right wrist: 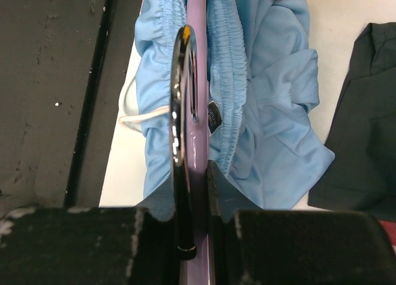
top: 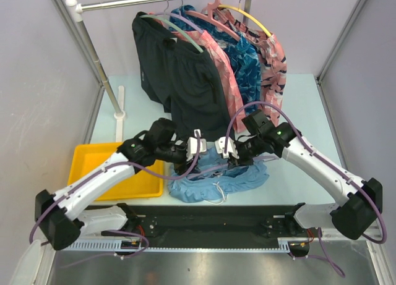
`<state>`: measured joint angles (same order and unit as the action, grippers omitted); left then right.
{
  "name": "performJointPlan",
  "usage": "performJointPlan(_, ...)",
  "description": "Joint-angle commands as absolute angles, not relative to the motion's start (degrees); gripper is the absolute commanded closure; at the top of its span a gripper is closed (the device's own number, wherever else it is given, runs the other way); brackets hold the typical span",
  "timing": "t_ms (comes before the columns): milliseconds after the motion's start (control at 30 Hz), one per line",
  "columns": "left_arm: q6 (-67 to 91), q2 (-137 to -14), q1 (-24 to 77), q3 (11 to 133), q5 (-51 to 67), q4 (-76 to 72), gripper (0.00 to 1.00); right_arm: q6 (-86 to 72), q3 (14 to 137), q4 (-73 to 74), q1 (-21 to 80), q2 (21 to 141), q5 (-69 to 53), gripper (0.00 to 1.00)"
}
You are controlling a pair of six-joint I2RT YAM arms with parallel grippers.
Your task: Place the shorts on the hanger
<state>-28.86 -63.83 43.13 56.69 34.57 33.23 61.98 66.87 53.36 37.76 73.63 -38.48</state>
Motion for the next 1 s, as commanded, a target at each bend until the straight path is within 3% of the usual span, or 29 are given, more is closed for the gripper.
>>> performJointPlan(0,-30.92,-63.73,41.23,58.45,40.77,40.32,0.47,61.70,67.41,51.33,38.58,71.46,-40.52,1.00)
performJointPlan(133,-42.42,-59.86,39.73,56.52,40.78,48.76,0.48,62.05,67.41,51.42,38.93,71.28,-39.99,1.00)
performJointPlan(267,-50.44,-58.89,39.20,55.55,41.49,56.76,0.42,62.31,67.41,51.59,39.11,71.54,-39.46,1.00)
performJointPlan(700,-56.95,-63.72,39.29,53.09,34.54,49.14,0.42,63.46,67.41,52.65,40.08,71.10,-38.93,1.00)
performJointPlan(967,-59.32,-66.27,40.08,53.44,35.94,50.97,0.51,63.28,67.41,52.21,40.25,71.37,-38.32,1.00)
